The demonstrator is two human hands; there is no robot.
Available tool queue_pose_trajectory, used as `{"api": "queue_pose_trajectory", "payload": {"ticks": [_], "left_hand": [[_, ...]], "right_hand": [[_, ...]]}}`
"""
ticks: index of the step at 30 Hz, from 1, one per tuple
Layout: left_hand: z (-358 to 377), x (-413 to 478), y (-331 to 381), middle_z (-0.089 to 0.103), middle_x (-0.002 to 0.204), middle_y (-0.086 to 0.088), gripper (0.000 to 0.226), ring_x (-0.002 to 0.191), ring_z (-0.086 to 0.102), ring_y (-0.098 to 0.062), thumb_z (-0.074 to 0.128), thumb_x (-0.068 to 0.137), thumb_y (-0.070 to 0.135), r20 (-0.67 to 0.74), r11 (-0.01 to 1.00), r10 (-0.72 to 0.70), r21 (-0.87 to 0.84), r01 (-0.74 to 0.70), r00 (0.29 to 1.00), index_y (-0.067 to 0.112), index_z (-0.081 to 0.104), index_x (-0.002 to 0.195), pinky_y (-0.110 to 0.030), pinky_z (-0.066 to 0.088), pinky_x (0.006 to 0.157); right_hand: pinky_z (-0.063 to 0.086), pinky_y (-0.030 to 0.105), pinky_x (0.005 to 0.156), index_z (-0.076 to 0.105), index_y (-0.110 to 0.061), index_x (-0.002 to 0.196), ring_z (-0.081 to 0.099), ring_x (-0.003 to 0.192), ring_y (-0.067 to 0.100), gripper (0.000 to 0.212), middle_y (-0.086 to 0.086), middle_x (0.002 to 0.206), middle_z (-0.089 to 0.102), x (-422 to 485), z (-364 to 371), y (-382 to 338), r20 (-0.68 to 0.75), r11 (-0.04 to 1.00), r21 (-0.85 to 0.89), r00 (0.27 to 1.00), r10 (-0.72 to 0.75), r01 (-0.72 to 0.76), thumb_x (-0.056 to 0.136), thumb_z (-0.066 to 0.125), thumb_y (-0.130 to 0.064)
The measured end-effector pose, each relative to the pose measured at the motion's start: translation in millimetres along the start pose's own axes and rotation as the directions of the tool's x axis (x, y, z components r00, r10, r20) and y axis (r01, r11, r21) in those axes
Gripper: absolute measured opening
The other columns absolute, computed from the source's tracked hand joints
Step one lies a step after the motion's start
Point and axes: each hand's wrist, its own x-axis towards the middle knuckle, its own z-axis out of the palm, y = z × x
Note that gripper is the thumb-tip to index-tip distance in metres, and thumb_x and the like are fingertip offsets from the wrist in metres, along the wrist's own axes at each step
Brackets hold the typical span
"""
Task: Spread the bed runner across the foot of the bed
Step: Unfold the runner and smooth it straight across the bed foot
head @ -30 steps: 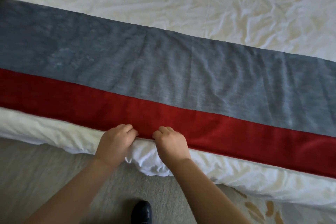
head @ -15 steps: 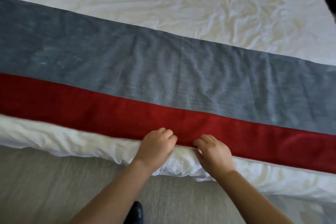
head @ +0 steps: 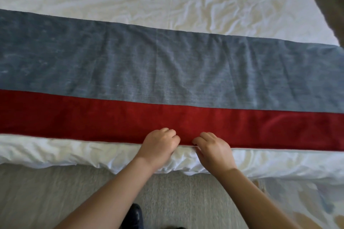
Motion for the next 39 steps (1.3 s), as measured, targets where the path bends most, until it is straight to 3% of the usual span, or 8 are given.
{"api": "queue_pose_trajectory", "payload": {"ticks": [2, 4, 9, 15, 19, 31, 35, 39], "left_hand": [[0, 1, 0, 0.06, 0.066, 0.005, 0.01, 0.061, 0.058, -0.015, 0.075, 0.072, 0.024, -0.001, 0.998, 0.003, -0.059, -0.003, 1.0, 0.017, 0.068, 0.07, -0.028, 0.045, 0.044], [-5, 5, -1, 0.062, 0.076, 0.005, 0.024, 0.071, 0.058, -0.015, 0.063, 0.082, 0.04, 0.002, 0.995, -0.022, -0.093, 0.022, 1.0, 0.017, 0.068, 0.081, -0.031, 0.05, 0.053], [-52, 40, -16, 0.062, 0.098, 0.005, 0.041, 0.092, 0.059, -0.016, 0.047, 0.084, 0.052, -0.085, 0.994, -0.085, -0.071, 0.079, 0.993, 0.019, 0.064, 0.102, -0.034, 0.052, 0.072], [-105, 87, -56, 0.064, 0.108, 0.0, 0.046, 0.101, 0.061, -0.019, 0.051, 0.084, 0.05, -0.171, 0.986, -0.153, -0.09, 0.14, 0.973, 0.015, 0.063, 0.111, -0.035, 0.055, 0.077], [-96, 113, -90, 0.063, 0.113, 0.0, 0.047, 0.104, 0.059, -0.018, 0.047, 0.087, 0.05, -0.127, 0.978, -0.207, -0.06, 0.201, 0.97, 0.014, 0.06, 0.114, -0.035, 0.055, 0.078], [-83, 244, -208, 0.061, 0.118, -0.008, 0.042, 0.11, 0.056, -0.027, 0.051, 0.089, 0.04, -0.162, 0.939, -0.342, -0.042, 0.34, 0.925, 0.01, 0.059, 0.116, -0.041, 0.049, 0.085], [-70, 273, -237, 0.044, 0.145, -0.009, 0.051, 0.135, 0.039, -0.024, 0.044, 0.094, 0.036, -0.105, 0.95, -0.31, -0.006, 0.311, 0.945, 0.01, 0.045, 0.138, -0.04, 0.038, 0.106], [-58, 288, -259, 0.028, 0.155, -0.007, 0.057, 0.143, 0.024, -0.021, 0.036, 0.098, 0.038, 0.005, 0.957, -0.29, -0.003, 0.29, 0.957, 0.01, 0.028, 0.147, -0.038, 0.027, 0.115]], "right_hand": [[0.046, 0.025, 0.043, 0.07, -0.016, 0.073, 0.06, 0.059, 0.018, 0.023, -0.004, 0.066, 0.06, -4, -3, 4, 0.024, 0.999, 0.035, 1.0, -0.002, 0.001, 0.056, 0.085, -0.017], [0.048, 0.027, 0.048, 0.071, -0.016, 0.079, 0.06, 0.062, 0.018, 0.023, -0.004, 0.07, 0.061, -4, -11, 7, 0.052, 0.998, 0.058, 0.999, 0.005, -0.008, 0.062, 0.081, -0.027], [0.051, 0.032, 0.065, 0.068, -0.016, 0.097, 0.062, 0.083, 0.019, 0.03, -0.002, 0.089, 0.064, 35, -58, 12, 0.086, 0.997, -0.005, 0.993, 0.079, -0.079, 0.079, 0.062, -0.039], [0.047, 0.033, 0.085, 0.057, -0.018, 0.12, 0.056, 0.107, 0.02, 0.044, -0.001, 0.115, 0.06, 107, -92, 17, 0.047, 0.989, -0.02, 0.988, 0.147, -0.146, 0.086, 0.052, -0.046], [0.046, 0.033, 0.086, 0.055, -0.016, 0.121, 0.056, 0.107, 0.021, 0.044, 0.0, 0.117, 0.06, 148, -76, 27, 0.05, 0.98, -0.006, 0.978, 0.201, -0.201, 0.089, 0.05, -0.046], [0.043, 0.037, 0.085, 0.055, -0.013, 0.122, 0.054, 0.109, 0.027, 0.041, 0.006, 0.12, 0.058, 340, -24, 61, 0.075, 1.0, 0.008, 0.997, 0.028, -0.029, 0.092, 0.047, -0.039], [0.028, 0.035, 0.11, 0.035, -0.012, 0.145, 0.032, 0.138, 0.02, 0.054, 0.004, 0.149, 0.038, 379, -4, 63, 0.133, 0.999, 0.032, 0.991, -0.013, 0.009, 0.097, 0.041, -0.037], [0.016, 0.036, 0.117, 0.02, -0.013, 0.15, 0.016, 0.145, 0.015, 0.059, 0.002, 0.158, 0.02, 399, 13, 71, 0.24, 0.999, -0.032, 0.97, 0.032, -0.025, 0.1, 0.03, -0.041]]}}
